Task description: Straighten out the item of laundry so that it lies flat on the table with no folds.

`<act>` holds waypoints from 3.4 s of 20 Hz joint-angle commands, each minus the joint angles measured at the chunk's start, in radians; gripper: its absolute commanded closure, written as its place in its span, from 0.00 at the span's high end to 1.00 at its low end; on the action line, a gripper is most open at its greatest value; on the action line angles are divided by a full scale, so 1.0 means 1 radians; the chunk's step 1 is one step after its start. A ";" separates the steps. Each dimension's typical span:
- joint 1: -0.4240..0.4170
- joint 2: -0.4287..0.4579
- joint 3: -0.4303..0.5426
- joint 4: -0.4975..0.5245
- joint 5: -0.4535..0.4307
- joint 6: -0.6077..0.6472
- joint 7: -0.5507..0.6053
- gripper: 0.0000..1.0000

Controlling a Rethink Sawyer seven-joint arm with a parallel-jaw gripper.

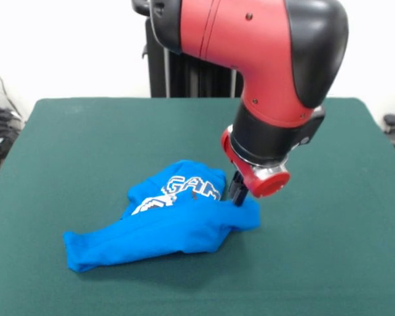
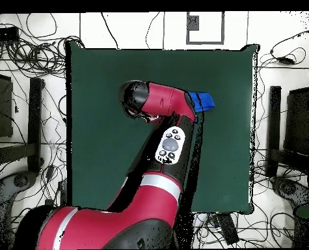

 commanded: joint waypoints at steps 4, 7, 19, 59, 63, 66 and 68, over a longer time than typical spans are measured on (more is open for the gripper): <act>0.001 0.032 0.105 0.079 0.051 -0.059 0.167 0.00; 0.004 0.037 0.102 0.077 0.050 -0.059 0.169 0.00; 0.006 0.032 0.102 0.081 0.055 -0.066 0.168 0.00; 0.024 -0.046 0.065 0.079 0.026 0.047 0.165 0.00; 0.022 -0.036 0.071 0.082 0.030 0.027 0.168 0.00; 0.017 -0.027 0.083 0.077 0.040 0.007 0.171 0.00; 0.018 -0.021 0.085 0.068 0.043 0.000 0.177 0.00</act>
